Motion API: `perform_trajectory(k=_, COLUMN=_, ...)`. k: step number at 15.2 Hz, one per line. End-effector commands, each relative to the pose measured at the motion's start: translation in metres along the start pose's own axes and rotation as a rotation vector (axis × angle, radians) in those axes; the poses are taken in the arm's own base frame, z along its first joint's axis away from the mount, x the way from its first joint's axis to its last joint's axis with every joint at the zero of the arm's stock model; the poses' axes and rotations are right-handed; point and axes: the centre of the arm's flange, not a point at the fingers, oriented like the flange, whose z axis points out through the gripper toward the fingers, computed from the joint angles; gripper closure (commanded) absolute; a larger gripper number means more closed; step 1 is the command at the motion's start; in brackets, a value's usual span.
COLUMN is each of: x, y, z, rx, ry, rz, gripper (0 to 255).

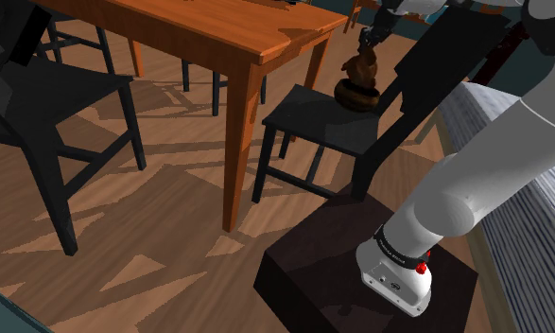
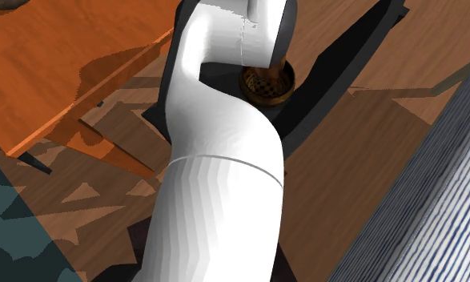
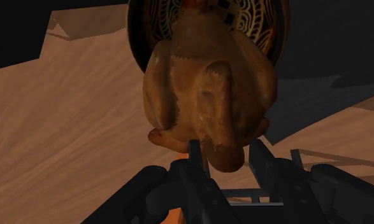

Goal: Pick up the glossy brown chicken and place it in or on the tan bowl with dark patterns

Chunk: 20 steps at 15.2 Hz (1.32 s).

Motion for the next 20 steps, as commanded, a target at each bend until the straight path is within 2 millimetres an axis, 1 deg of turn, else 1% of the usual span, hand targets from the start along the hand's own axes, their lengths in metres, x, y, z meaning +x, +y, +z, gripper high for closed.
perform_trajectory(k=1, x=-0.008, y=-0.003, z=0.015, rx=0.009, ry=-0.034, rz=0.004, gripper=255)
perform_trajectory(k=4, x=-0.008, y=-0.003, z=0.015, rx=0.009, ry=-0.034, rz=0.004, gripper=255)
perform_trajectory(k=5, x=-0.007, y=-0.006, z=0.016, rx=0.009, ry=-0.034, rz=0.005, gripper=0)
perform_trajectory(k=8, x=-0.007, y=-0.011, z=0.016, rx=0.008, ry=-0.034, rz=0.005, gripper=0)
perform_trajectory(k=9, x=-0.011, y=-0.011, z=0.014, rx=0.008, ry=-0.034, rz=0.005, gripper=0)
perform_trajectory(k=10, x=-0.008, y=-0.003, z=0.015, rx=0.009, ry=-0.034, rz=0.004, gripper=0)
perform_trajectory(k=13, x=-0.007, y=-0.003, z=-0.025, rx=0.009, ry=-0.034, rz=0.004, gripper=0)
perform_trajectory(k=14, x=-0.007, y=-0.003, z=-0.035, rx=0.009, ry=-0.034, rz=0.004, gripper=0)
perform_trajectory(k=20, x=-0.007, y=-0.003, z=-0.035, rx=0.009, ry=-0.034, rz=0.004, gripper=0)
